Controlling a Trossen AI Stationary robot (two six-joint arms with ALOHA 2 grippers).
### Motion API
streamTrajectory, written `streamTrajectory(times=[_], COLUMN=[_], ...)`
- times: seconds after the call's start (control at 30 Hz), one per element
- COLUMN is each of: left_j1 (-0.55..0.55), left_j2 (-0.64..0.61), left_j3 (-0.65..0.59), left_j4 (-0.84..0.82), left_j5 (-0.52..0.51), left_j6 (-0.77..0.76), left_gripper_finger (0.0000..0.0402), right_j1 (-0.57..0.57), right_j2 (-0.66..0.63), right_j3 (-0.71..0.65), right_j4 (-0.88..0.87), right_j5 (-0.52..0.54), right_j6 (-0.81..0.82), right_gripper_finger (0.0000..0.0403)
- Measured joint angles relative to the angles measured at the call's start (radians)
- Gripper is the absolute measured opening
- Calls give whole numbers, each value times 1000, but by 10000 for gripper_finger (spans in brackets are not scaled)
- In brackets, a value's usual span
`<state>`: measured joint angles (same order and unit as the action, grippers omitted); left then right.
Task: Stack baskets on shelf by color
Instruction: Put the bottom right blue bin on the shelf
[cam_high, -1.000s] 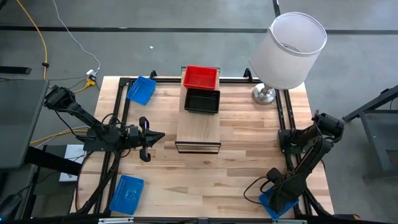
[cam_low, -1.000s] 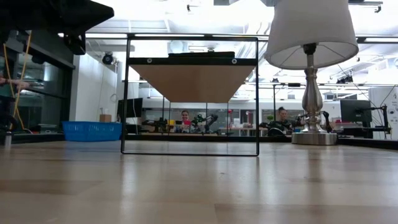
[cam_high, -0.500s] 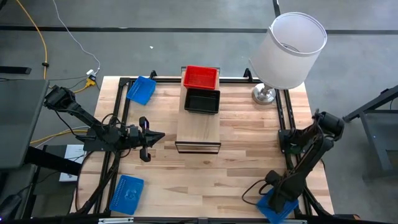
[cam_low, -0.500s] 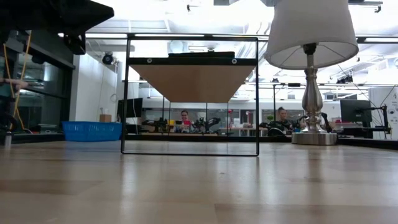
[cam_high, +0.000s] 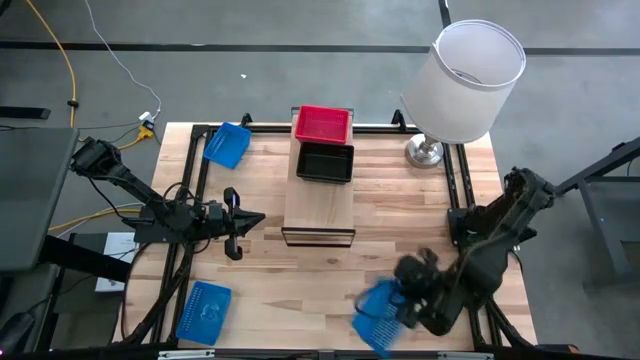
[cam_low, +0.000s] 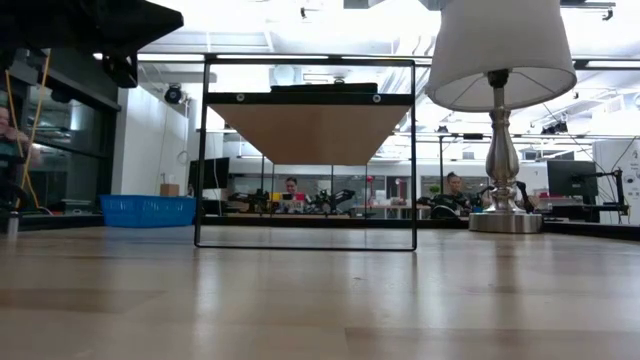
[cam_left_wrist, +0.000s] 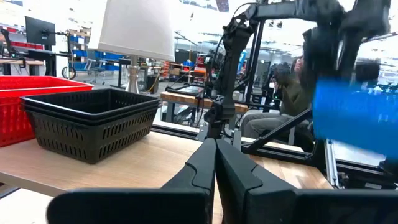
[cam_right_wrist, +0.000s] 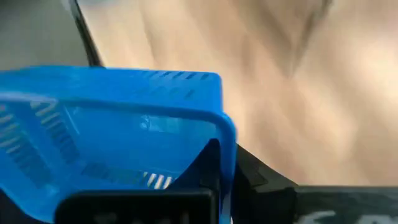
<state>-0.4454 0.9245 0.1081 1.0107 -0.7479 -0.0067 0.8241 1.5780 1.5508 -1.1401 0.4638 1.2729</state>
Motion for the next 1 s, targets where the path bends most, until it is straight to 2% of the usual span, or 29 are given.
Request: streamTrajectory(times=[0.13,0.23,0.43,0.6,0.67,0.83,1.0], left_j1=[0,0,0,0,0,0,0], left_j2=[0,0,0,0,0,0,0], left_j3=[0,0,0,0,0,0,0], left_j4=[0,0,0,2,3,3,3], left_j5=[0,0,0,0,0,0,0], left_j6=[0,0,0,-20,-24,-26,-44], left_gripper_finger=[3,3,3,3,3,3,3], right_j1=[-102,-196,-371,-462,-483,-498,-511], right_j2=[0,-1,19,35,35,33,33], right_j3=[134,171,98,-24,-59,-81,-81], right_j4=[5,23,135,278,294,277,351], right_j5=[407,567,531,426,406,456,356], right_j6=[-123,-157,-175,-182,-170,-95,-100], right_gripper_finger=[0,0,0,0,0,0,0])
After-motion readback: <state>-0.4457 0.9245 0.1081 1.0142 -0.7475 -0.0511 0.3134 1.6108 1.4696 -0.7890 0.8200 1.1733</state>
